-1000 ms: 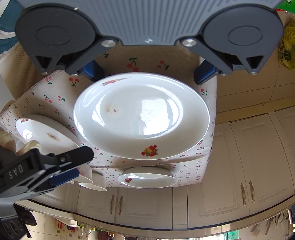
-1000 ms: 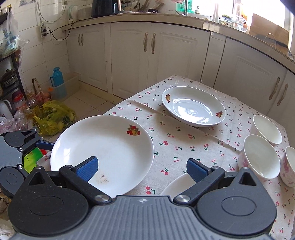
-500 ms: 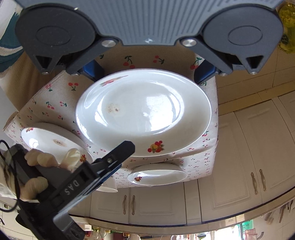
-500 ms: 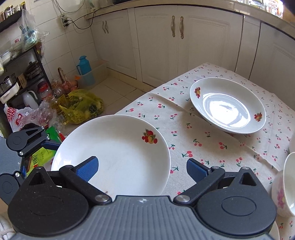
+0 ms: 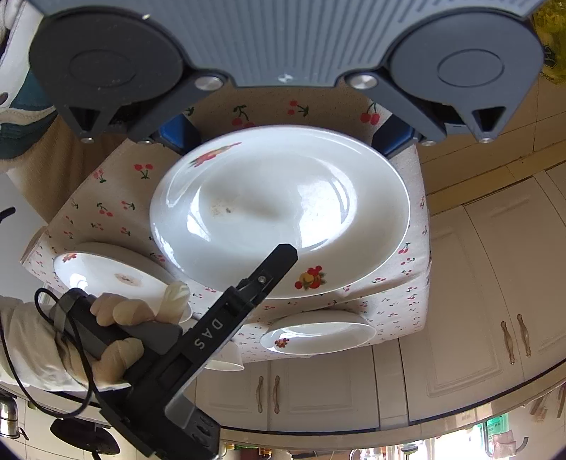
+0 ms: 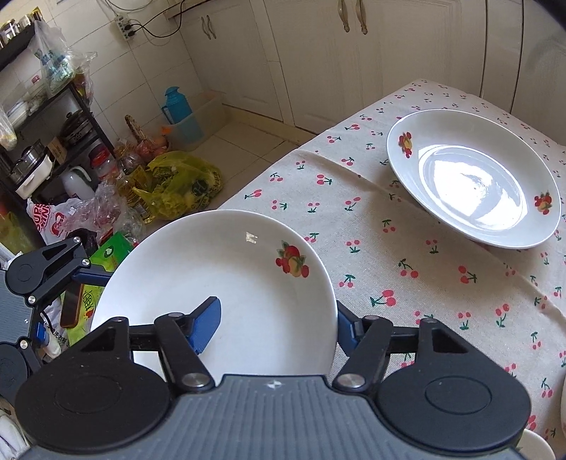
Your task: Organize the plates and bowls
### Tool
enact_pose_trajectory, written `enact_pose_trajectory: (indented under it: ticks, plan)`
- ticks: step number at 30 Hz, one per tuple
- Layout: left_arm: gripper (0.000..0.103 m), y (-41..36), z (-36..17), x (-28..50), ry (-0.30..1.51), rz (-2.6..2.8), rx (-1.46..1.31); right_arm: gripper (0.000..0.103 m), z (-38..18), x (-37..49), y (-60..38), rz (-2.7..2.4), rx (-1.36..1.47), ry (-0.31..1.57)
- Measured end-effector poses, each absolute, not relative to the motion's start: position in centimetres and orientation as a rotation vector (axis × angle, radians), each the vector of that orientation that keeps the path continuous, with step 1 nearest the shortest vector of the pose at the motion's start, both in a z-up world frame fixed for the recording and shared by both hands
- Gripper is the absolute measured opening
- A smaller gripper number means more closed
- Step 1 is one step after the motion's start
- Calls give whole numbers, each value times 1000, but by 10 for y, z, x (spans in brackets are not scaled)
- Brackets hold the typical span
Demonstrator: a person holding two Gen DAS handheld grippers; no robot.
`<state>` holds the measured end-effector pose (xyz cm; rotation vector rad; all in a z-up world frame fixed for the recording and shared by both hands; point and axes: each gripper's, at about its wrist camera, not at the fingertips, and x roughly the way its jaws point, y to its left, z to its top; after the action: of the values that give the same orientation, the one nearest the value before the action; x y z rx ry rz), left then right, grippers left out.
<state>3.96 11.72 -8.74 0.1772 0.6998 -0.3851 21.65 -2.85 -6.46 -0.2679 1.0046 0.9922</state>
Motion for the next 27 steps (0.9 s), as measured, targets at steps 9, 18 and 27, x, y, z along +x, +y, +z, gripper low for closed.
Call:
enact_pose_trajectory:
  ticks: [9, 18, 27]
  plan:
    - [102, 117, -82, 54, 690, -411, 183, 71, -58, 227, -38, 958, -248, 996]
    - [102, 103, -84, 84, 672, -459, 212, 71, -56, 249, -53, 876, -241, 984]
    - [102, 98, -87, 100, 679, -472, 193, 71, -59, 264, -59, 844, -237, 981]
